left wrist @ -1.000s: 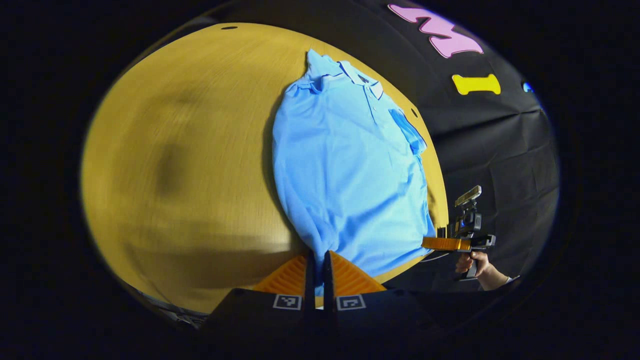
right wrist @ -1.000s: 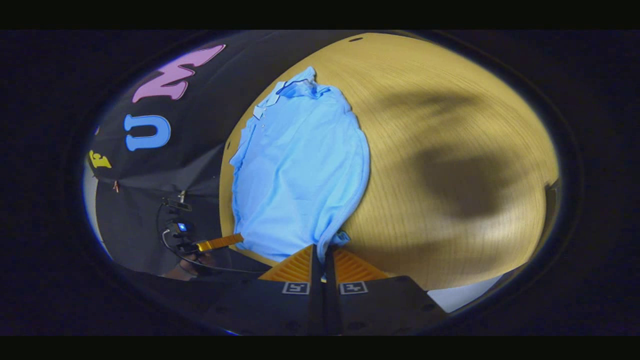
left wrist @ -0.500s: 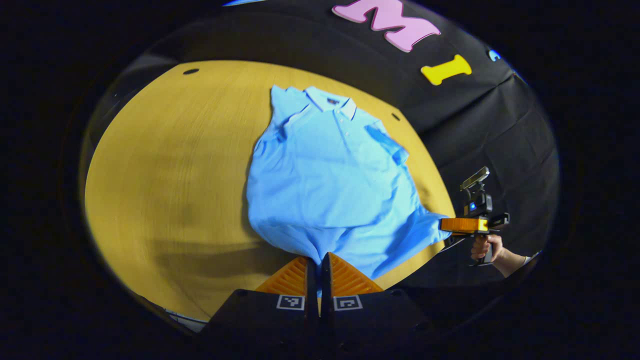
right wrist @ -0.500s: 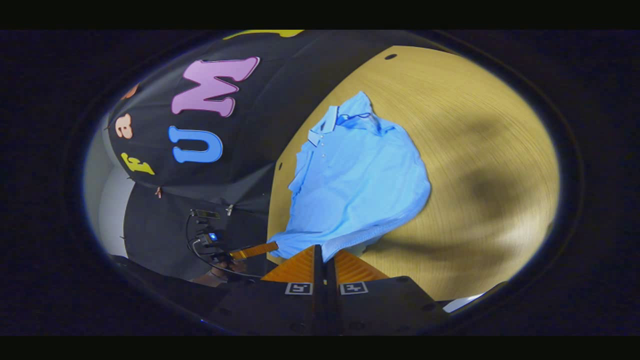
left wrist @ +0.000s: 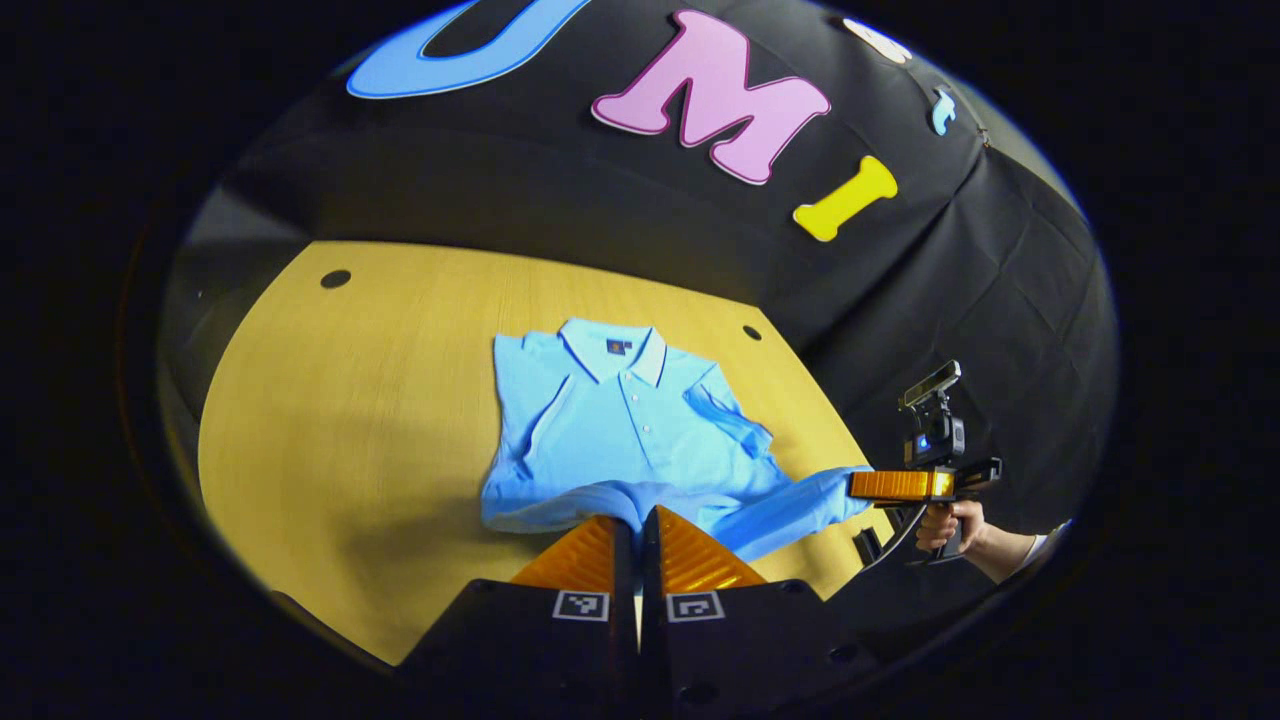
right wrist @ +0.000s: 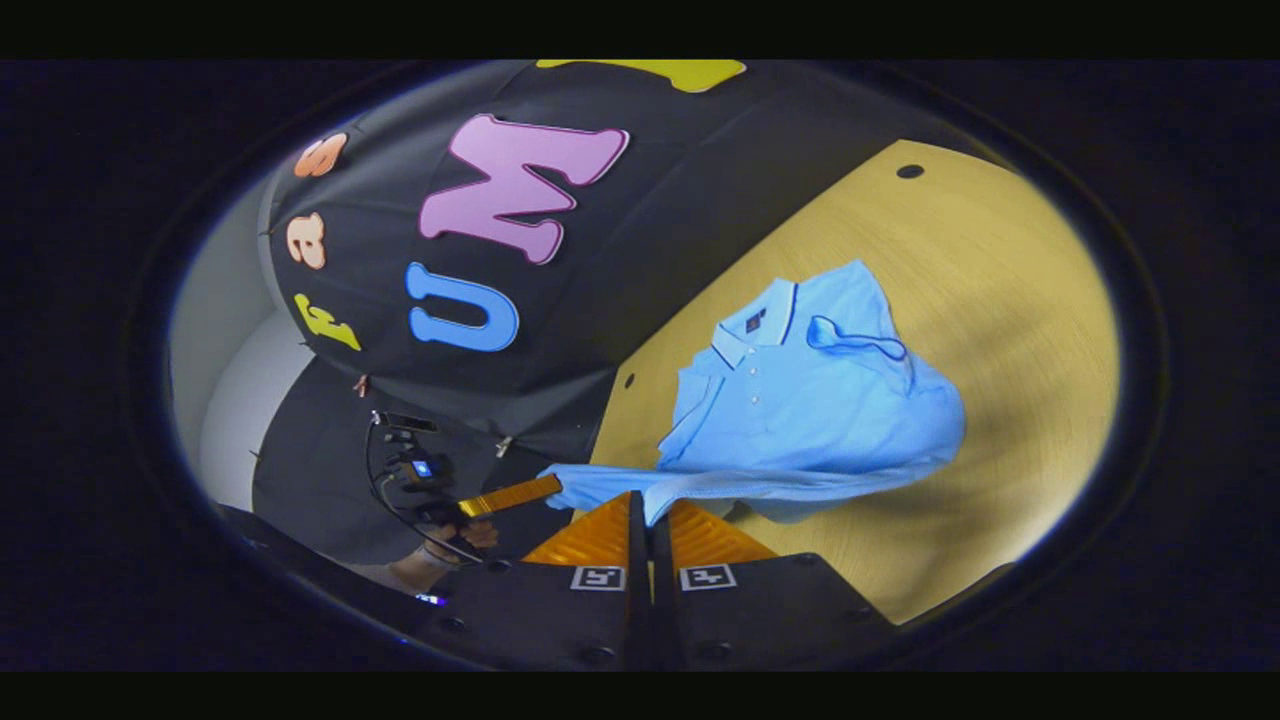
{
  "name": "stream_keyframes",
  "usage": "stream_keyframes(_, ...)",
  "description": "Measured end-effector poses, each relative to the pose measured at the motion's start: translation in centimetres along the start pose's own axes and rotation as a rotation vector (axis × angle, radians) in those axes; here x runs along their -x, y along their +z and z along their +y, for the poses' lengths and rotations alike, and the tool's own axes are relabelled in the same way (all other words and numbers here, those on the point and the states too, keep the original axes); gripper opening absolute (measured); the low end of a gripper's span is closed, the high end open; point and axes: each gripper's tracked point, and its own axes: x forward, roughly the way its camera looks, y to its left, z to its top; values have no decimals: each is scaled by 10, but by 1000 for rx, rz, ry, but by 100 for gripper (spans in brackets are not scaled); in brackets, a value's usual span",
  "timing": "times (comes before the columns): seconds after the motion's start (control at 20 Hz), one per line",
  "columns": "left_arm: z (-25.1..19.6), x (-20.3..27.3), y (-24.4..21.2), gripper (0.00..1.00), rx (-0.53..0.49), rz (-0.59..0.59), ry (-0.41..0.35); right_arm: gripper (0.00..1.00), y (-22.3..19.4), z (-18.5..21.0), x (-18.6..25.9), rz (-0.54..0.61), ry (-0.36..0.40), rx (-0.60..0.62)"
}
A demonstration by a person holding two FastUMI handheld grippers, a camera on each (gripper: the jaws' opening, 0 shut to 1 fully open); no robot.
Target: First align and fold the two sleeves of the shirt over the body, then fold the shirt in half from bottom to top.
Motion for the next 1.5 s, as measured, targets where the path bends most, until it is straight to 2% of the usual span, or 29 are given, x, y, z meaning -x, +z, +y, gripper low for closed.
stream_keyframes(0.05,0,-4,14,7,-13,-19,8,5,15,2,-6,-15,3,14)
stream_keyframes(0.1,2,-12,28,7,-28,-36,20,14,30,-2,-12,-33,-20,39)
stream_keyframes(0.15,7,-20,42,6,-41,-49,45,5,43,-11,-21,-45,-62,86)
stream_keyframes(0.2,14,-31,54,6,-50,-58,74,0,59,-17,-28,-52,-96,143)
stream_keyframes(0.25,20,-39,64,6,-56,-63,106,0,74,-16,-38,-55,-101,174)
stream_keyframes(0.3,25,-50,78,6,-61,-73,134,5,92,-13,-48,-66,-100,202)
stream_keyframes(0.35,29,-61,93,6,-71,-89,157,5,111,-12,-61,-70,-107,235)
stream_keyframes(0.4,36,-73,109,7,-80,-104,188,0,130,-15,-72,-76,-117,266)
stream_keyframes(0.45,43,-83,126,7,-80,-121,216,5,148,-18,-84,-85,-123,287)
stream_keyframes(0.5,52,-96,141,7,-68,-137,240,0,167,-24,-94,-96,-133,303)
stream_keyframes(0.55,60,-108,153,7,-46,-154,265,5,186,-32,-106,-108,-145,313)
stream_keyframes(0.6,69,-124,162,7,-20,-162,284,5,203,-45,-117,-118,-167,319)
stream_keyframes(0.65,80,-138,168,6,5,-163,311,0,218,-62,-129,-122,-195,317)
stream_keyframes(0.7,96,-154,168,7,16,-153,345,7,229,-83,-141,-116,-229,308)
stream_keyframes(0.75,114,-170,165,4,15,-128,399,14,237,-105,-153,-106,-262,289)
stream_keyframes(0.8,129,-182,161,6,12,-107,442,5,240,-122,-162,-92,-288,276)
stream_keyframes(0.9,147,-205,149,6,39,-69,505,5,241,-161,-175,-55,-341,259)
stream_keyframes(0.95,149,-215,140,6,72,-52,516,14,238,-176,-180,-38,-356,241)
stream_keyframes(1.0,154,-225,135,6,100,-42,538,5,234,-185,-184,-22,-366,223)
stream_keyframes(1.05,161,-231,127,6,125,-22,565,0,227,-191,-191,-3,-381,222)
stream_keyframes(1.1,167,-233,117,7,137,0,588,5,219,-193,-196,18,-398,238)
stream_keyframes(1.15,169,-236,115,7,131,16,606,5,214,-189,-202,36,-406,263)
stream_keyframes(1.2,171,-238,112,9,115,17,615,0,209,-188,-201,53,-414,293)
stream_keyframes(1.25,170,-235,114,18,100,1,622,26,205,-186,-203,67,-415,326)
stream_keyframes(1.4,153,-220,141,78,121,-104,584,51,202,-170,-185,89,-433,438)
stream_keyframes(1.5,135,-198,152,78,100,-140,553,67,201,-144,-169,72,-442,533)
